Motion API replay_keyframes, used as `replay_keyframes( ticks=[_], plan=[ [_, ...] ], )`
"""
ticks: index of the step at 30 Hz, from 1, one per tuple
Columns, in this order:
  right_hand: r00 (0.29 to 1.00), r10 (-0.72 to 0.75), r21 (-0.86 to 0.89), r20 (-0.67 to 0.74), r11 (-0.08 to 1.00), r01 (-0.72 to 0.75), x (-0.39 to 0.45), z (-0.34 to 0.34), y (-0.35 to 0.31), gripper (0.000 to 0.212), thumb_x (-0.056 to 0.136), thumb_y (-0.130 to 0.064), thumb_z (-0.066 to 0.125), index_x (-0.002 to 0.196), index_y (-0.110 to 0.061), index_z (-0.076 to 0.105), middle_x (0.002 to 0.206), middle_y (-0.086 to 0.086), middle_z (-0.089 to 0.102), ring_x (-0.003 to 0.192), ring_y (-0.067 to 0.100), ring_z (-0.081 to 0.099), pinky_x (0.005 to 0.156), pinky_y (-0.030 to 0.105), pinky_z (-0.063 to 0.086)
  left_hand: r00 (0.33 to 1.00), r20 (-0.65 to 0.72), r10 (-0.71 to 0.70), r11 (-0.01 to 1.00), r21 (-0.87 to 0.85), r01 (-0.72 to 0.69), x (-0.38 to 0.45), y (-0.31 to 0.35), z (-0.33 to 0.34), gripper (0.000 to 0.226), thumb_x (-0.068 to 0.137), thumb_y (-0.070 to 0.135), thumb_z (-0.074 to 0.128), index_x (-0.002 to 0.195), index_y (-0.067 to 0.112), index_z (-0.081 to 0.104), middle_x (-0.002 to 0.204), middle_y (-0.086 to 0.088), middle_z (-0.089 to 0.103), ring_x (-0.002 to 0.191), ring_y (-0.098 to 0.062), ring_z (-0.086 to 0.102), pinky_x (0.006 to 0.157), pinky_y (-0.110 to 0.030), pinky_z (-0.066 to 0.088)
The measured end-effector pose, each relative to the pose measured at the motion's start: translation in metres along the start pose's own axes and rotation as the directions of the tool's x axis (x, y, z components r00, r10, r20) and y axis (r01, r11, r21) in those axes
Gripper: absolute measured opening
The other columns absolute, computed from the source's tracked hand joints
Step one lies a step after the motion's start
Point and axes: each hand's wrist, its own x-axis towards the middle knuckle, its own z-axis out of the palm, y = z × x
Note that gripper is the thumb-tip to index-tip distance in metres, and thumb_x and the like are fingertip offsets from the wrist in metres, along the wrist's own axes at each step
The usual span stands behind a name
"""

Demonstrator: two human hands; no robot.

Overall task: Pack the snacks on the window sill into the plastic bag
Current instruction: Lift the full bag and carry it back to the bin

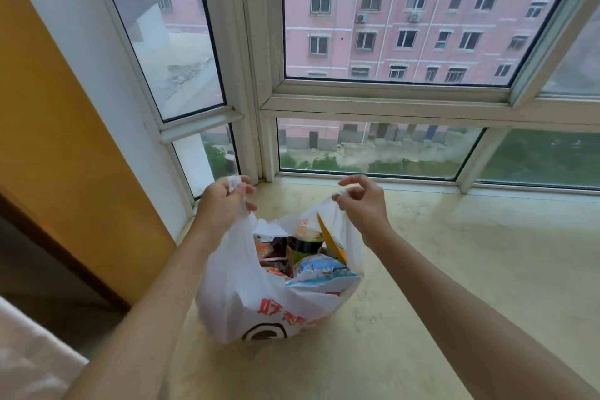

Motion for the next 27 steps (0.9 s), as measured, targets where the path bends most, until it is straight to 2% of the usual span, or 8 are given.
replay_keyframes(
  ticks=[6,11,16,19,21,23,24,27],
  plan=[
    [0.996,-0.092,-0.114,-0.005,0.989,0.091,0.005,-0.036,0.005,0.023,0.083,-0.006,0.068,0.094,-0.025,0.063,0.082,0.018,0.063,0.070,0.021,0.058,0.065,0.032,0.050,0.993,-0.014,-0.120,0.991,0.060,0.121,0.023,-0.006,0.028,0.020,0.101,0.013,0.045,0.097,0.003,0.063,0.077,-0.003,0.062,0.037,-0.007,0.048,0.046,-0.023,0.047],
    [0.993,0.027,-0.102,-0.116,0.994,-0.039,0.001,-0.071,0.043,0.036,0.082,0.006,0.059,0.104,-0.023,0.062,0.098,0.009,0.065,0.088,0.020,0.063,0.067,0.026,0.053,0.994,0.014,-0.110,0.969,0.222,0.104,0.032,-0.034,0.053,0.028,0.102,0.017,0.041,0.101,0.005,0.066,0.073,-0.002,0.061,0.037,-0.010,0.047,0.059,-0.030,0.045],
    [1.000,-0.001,-0.262,-0.021,0.965,-0.005,-0.003,-0.098,0.061,0.064,0.081,0.004,0.062,0.135,-0.030,0.048,0.125,-0.007,0.057,0.081,0.021,0.063,0.065,0.028,0.056,0.999,-0.012,-0.044,0.978,0.202,0.046,0.027,-0.044,0.059,0.026,0.103,0.030,0.040,0.112,0.020,0.062,0.087,-0.006,0.062,0.057,-0.017,0.058,0.063,-0.032,0.051],
    [0.995,0.029,-0.407,0.093,0.913,0.012,-0.012,-0.103,0.074,0.082,0.083,0.002,0.064,0.146,-0.036,0.029,0.134,-0.014,0.041,0.074,0.021,0.064,0.060,0.027,0.055,0.960,0.194,-0.202,0.969,0.178,0.168,0.015,-0.059,0.053,0.061,0.098,0.038,0.050,0.151,0.036,0.019,0.127,0.000,0.057,0.108,-0.026,0.064,0.092,-0.044,0.051],
    [0.996,0.034,-0.458,0.089,0.889,0.011,-0.015,-0.105,0.084,0.083,0.083,0.000,0.065,0.147,-0.036,0.027,0.128,-0.011,0.048,0.070,0.023,0.064,0.061,0.035,0.056,0.919,0.309,-0.245,0.931,0.338,0.135,0.007,-0.069,0.048,0.076,0.095,0.028,0.057,0.151,0.042,0.007,0.144,0.002,0.044,0.123,-0.028,0.054,0.099,-0.046,0.046],
    [0.996,0.090,-0.372,0.016,0.925,-0.078,-0.015,-0.103,0.088,0.070,0.085,-0.001,0.064,0.145,-0.026,0.037,0.106,-0.004,0.066,0.069,0.018,0.066,0.056,0.029,0.055,0.912,0.354,-0.208,0.879,0.477,0.015,0.003,-0.070,0.042,0.049,0.097,0.015,0.050,0.141,0.034,0.039,0.121,-0.003,0.065,0.103,-0.024,0.065,0.098,-0.044,0.047],
    [0.988,0.151,-0.271,-0.026,0.951,-0.152,-0.013,-0.102,0.085,0.062,0.085,0.001,0.064,0.141,-0.018,0.044,0.093,0.000,0.071,0.067,0.017,0.067,0.055,0.024,0.054,0.917,0.354,-0.184,0.870,0.493,-0.016,0.004,-0.065,0.041,0.031,0.099,0.011,0.046,0.123,0.028,0.055,0.102,-0.006,0.071,0.089,-0.022,0.068,0.093,-0.044,0.050],
    [0.970,0.223,0.042,-0.093,0.975,-0.220,0.006,-0.102,0.056,0.052,0.081,0.009,0.067,0.130,-0.003,0.054,0.086,0.018,0.071,0.060,0.017,0.068,0.060,0.028,0.059,0.956,0.248,-0.157,0.870,0.494,0.015,0.021,-0.028,0.041,0.021,0.092,-0.005,0.049,0.094,0.009,0.065,0.070,-0.006,0.061,0.052,-0.015,0.063,0.055,-0.032,0.057]
  ],
)
